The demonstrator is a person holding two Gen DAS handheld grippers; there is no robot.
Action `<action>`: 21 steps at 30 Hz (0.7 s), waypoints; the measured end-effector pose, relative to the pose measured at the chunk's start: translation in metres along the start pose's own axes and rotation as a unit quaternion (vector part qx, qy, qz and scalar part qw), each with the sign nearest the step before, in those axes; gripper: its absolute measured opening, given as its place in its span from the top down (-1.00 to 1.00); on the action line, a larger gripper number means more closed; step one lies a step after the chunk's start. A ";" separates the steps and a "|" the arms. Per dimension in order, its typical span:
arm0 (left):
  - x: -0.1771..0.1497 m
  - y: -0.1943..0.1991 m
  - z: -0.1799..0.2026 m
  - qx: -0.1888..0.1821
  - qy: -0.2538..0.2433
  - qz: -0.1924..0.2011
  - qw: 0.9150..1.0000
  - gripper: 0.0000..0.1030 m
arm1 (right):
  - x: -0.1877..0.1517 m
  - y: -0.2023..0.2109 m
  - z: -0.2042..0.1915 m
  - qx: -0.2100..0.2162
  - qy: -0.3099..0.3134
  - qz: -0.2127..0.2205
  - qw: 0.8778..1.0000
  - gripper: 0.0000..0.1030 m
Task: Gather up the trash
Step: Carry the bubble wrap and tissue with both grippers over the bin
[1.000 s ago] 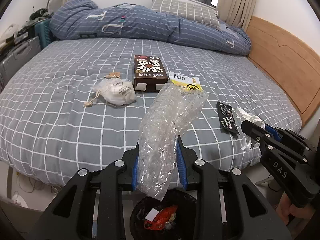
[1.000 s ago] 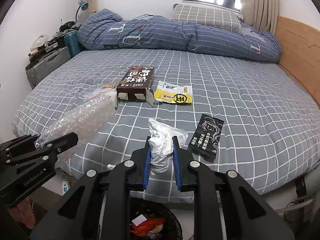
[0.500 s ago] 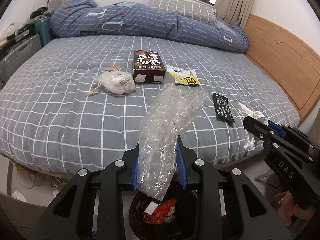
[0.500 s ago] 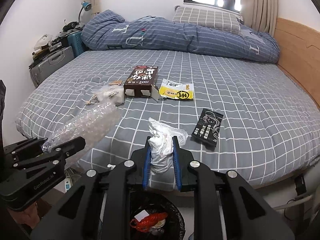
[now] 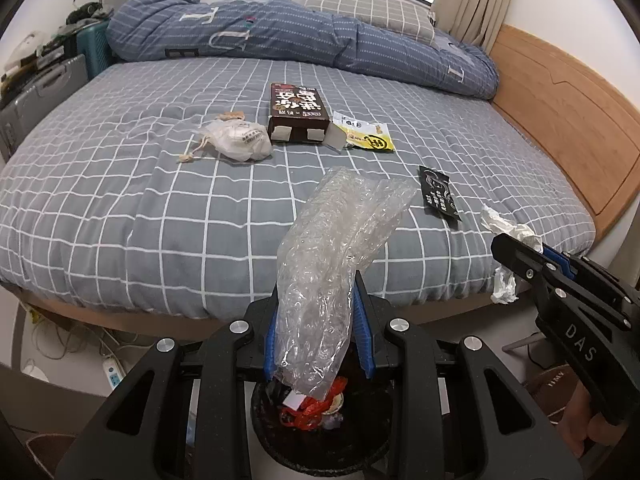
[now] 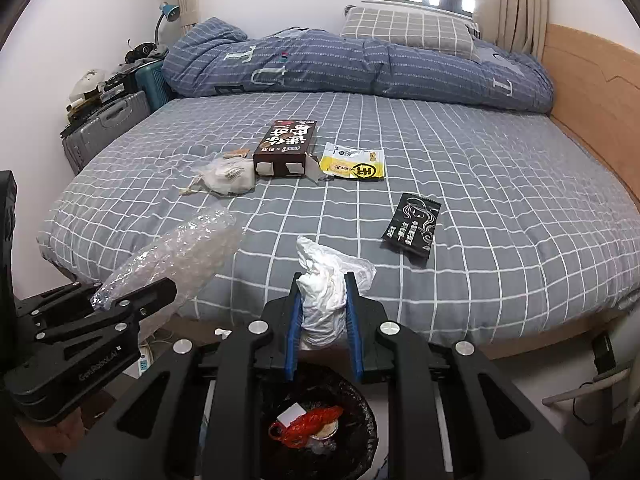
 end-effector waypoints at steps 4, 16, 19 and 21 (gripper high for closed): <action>-0.005 0.004 0.000 -0.001 0.007 -0.007 1.000 0.43 | -0.008 0.003 -0.005 0.008 -0.008 -0.010 1.000 0.64; -0.033 0.009 -0.005 0.004 0.011 -0.034 0.999 0.43 | -0.039 0.013 -0.007 -0.005 -0.018 -0.036 0.999 0.64; -0.042 0.010 -0.006 0.007 0.007 -0.041 0.999 0.43 | -0.047 0.015 -0.005 -0.007 -0.021 -0.041 0.999 0.64; -0.048 0.010 -0.007 0.009 0.006 -0.046 0.999 0.43 | -0.051 0.015 -0.004 -0.008 -0.023 -0.043 0.999 0.64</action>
Point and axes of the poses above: each gripper's, at about its wrist camera, not at the fingertips, and y roughly against the way its jaws point, z to its right, x to its top, the point moved 9 cm from there along -y, roughly the way its jaws point, and after that the axes turned 11 degrees about x, right-handed, at the moved point
